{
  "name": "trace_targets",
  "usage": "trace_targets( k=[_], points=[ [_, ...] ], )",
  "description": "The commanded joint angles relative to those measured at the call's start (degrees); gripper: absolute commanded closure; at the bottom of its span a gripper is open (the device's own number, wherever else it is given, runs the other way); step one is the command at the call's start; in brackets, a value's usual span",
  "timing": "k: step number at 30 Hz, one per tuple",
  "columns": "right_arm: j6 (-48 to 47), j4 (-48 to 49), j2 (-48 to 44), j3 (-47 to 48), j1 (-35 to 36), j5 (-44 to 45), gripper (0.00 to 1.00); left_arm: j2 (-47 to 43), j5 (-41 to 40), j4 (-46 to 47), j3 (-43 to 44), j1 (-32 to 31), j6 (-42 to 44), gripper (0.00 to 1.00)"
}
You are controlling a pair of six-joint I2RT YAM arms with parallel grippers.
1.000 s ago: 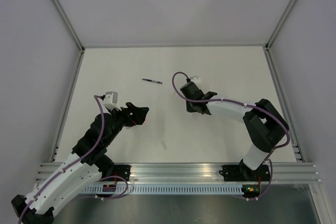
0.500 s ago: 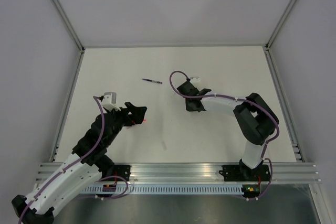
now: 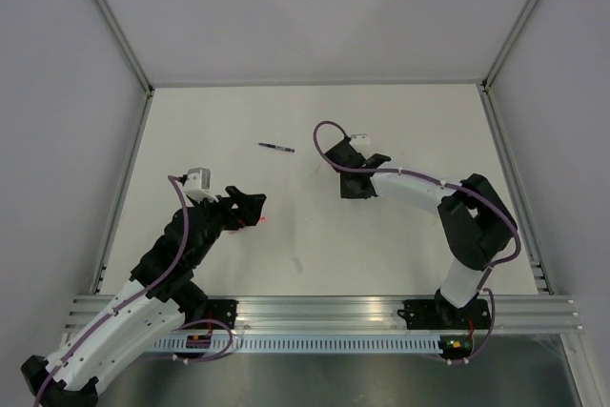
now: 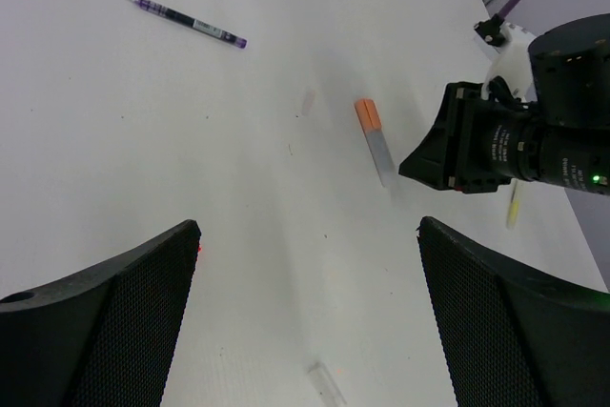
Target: Insert the pens into the pen caps
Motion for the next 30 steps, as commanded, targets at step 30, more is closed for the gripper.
trace_targets(
  k=[30],
  points=[
    [10.40,-9.05,-15.27,-15.47,-34.78,6.71,0.42,-2.55,1.88,1.05,-0.67,-0.17,1.21,0.01]
  ],
)
